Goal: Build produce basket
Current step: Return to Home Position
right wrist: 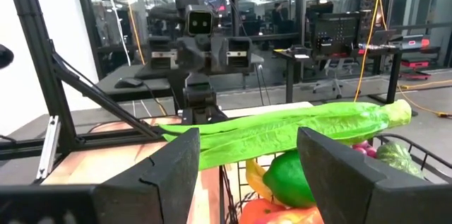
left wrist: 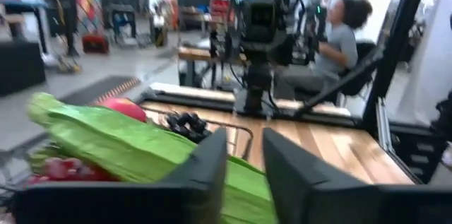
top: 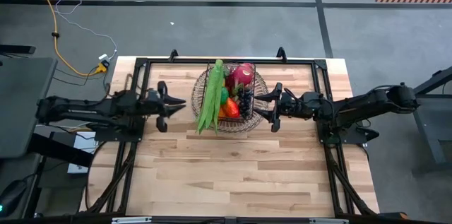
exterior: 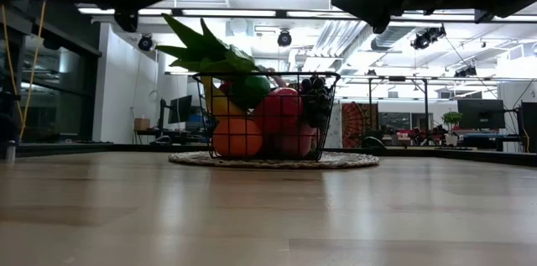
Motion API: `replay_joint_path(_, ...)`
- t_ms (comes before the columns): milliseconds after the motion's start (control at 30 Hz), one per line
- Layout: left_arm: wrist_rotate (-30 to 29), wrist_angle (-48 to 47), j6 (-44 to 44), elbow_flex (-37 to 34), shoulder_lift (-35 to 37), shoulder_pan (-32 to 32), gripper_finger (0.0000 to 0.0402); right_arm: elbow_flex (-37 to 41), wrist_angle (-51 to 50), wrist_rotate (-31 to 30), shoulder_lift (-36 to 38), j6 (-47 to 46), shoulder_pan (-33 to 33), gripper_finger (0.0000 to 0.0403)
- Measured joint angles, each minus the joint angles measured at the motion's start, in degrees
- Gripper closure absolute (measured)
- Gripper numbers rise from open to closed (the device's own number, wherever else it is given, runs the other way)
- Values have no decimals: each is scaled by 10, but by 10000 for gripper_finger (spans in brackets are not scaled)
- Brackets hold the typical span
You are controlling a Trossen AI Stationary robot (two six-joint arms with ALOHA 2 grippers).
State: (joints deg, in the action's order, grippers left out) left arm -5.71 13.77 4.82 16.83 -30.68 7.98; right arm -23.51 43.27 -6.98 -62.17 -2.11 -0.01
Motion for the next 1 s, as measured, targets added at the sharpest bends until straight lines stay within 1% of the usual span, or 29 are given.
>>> replay_joint_path(67,-4,4,-1,-25,49,7,367,0,0,0,0,0,0,174)
replay_joint_path(100,-5,5,-1,-38,74,11,384,0,0,0,0,0,0,174)
replay_joint_path(133,-2,6,2,-49,97,14,391,0,0,0,0,0,0,174)
replay_joint_path(233,9,4,13,-80,159,21,387,0,2,-1,0,0,0,174)
replay_joint_path(300,10,-6,14,-94,191,22,395,0,2,-1,0,0,0,174)
replay_joint_path(433,10,-13,10,-121,235,22,398,0,2,-1,0,0,0,174)
replay_joint_path(600,6,-18,10,-164,257,22,401,0,2,-1,0,0,0,174)
replay_joint_path(667,1,-22,10,-162,258,22,401,0,1,-1,0,0,0,174)
replay_joint_path(733,9,-28,14,-161,259,22,401,0,1,-2,0,0,0,174)
replay_joint_path(833,18,-71,24,-161,258,21,401,0,-1,-3,0,0,0,174)
replay_joint_path(900,7,-85,25,-161,258,21,401,0,-6,-3,0,-9,0,174)
replay_joint_path(1000,-17,-79,25,-161,258,21,401,0,-11,-3,0,-20,0,174)
